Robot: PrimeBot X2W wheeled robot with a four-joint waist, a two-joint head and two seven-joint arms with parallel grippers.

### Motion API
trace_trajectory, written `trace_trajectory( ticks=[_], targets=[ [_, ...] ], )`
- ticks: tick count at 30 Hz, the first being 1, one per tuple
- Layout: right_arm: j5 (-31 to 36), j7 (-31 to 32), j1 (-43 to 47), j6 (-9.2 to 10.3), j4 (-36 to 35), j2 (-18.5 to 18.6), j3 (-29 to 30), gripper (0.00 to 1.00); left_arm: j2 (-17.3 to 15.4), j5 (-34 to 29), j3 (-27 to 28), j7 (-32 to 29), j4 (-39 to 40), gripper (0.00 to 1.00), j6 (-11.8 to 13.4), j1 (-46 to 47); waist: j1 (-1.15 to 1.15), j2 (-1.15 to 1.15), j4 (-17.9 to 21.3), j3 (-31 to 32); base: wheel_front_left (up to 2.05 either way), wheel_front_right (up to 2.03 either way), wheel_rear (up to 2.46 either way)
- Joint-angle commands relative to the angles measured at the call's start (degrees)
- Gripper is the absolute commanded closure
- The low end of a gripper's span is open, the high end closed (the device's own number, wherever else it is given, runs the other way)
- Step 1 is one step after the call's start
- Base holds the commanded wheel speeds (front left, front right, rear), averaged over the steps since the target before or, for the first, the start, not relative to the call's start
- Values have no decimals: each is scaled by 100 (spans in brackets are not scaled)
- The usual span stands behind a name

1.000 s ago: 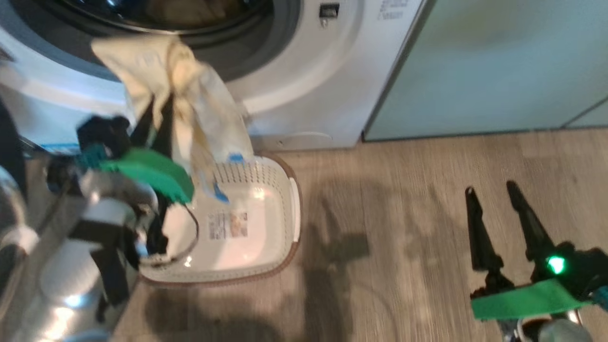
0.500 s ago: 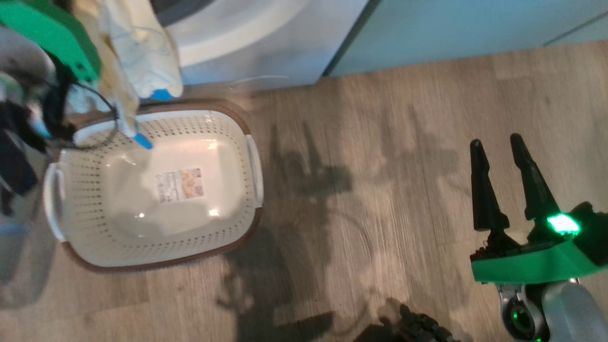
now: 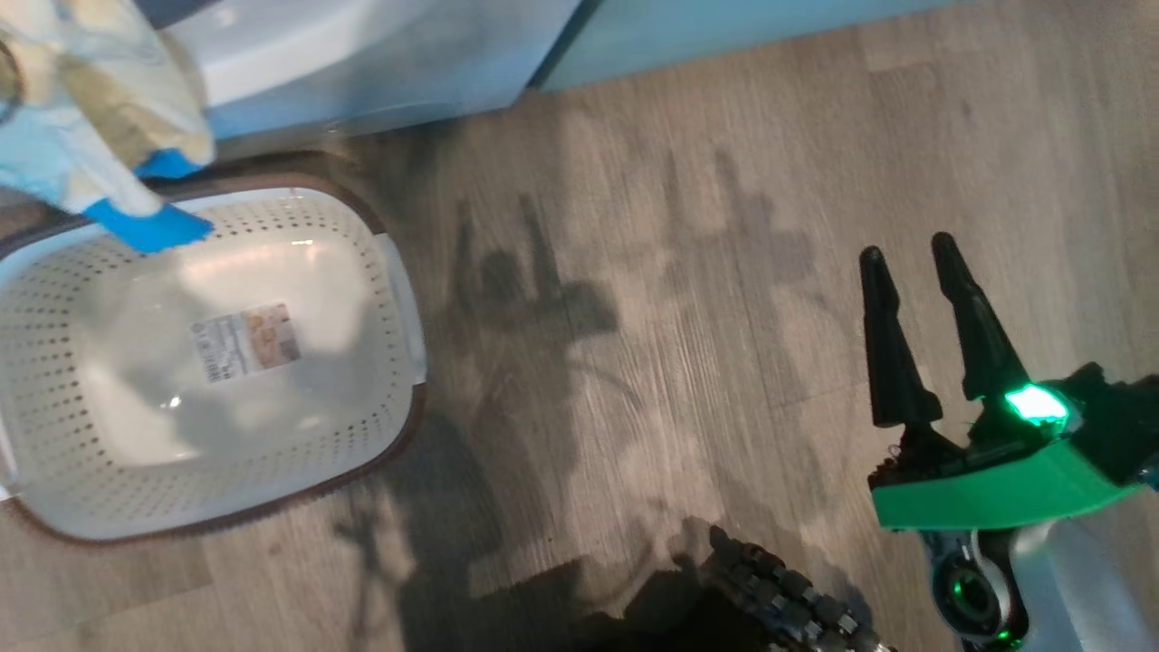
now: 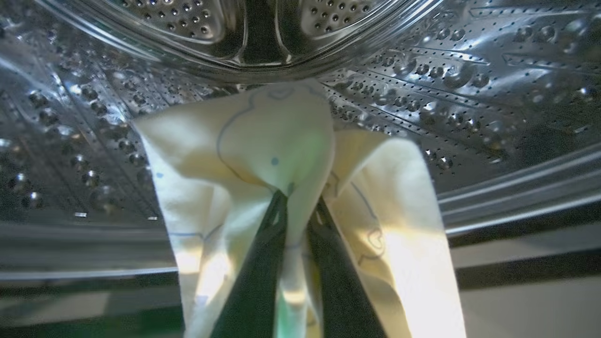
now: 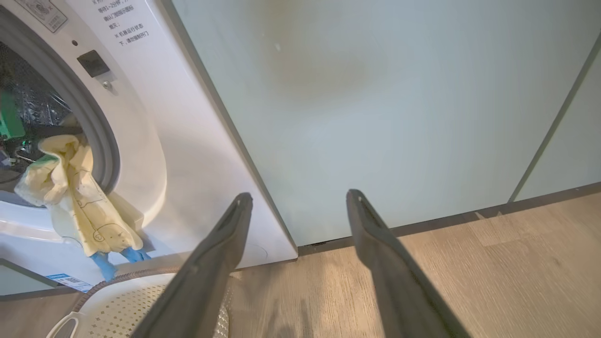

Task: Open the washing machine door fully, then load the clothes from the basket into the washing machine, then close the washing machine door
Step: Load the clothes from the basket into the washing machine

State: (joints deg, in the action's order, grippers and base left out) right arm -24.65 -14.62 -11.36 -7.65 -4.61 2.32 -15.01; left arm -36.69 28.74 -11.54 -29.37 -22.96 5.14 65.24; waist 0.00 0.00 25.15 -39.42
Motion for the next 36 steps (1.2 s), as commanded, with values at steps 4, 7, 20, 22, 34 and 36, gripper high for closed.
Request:
trace_trajectory(
  ticks=[4,7,20,22,34,36],
  targets=[
    [-163,-38,-17,16,-151,56,-270,0,-602,-198,220,-6,-36,100,7,672,0,0,331,-218,0,0,0],
    [-125,-38,-42,16,-158,56,-477,0,-676,-256,265,261,-164,100,-21,905,0,0,439,-306,0,0,0],
    [-56,-38,-93,16,-248,56,-676,0,-716,-1029,-69,1871,-591,100,-42,1860,0,0,548,-463,0,0,0],
    [-49,-38,-117,16,-246,56,-706,0,-677,-1238,-200,2304,-747,100,-70,2236,0,0,564,-483,0,0,0],
    [-44,-38,-181,16,-316,56,-738,0,-334,-1411,-499,2898,-1628,100,-180,2963,0,0,477,-575,0,0,0],
    [-41,-38,-198,16,-315,56,-732,0,-304,-1351,-504,2775,-1748,100,-201,2949,0,0,450,-587,0,0,0]
  ],
)
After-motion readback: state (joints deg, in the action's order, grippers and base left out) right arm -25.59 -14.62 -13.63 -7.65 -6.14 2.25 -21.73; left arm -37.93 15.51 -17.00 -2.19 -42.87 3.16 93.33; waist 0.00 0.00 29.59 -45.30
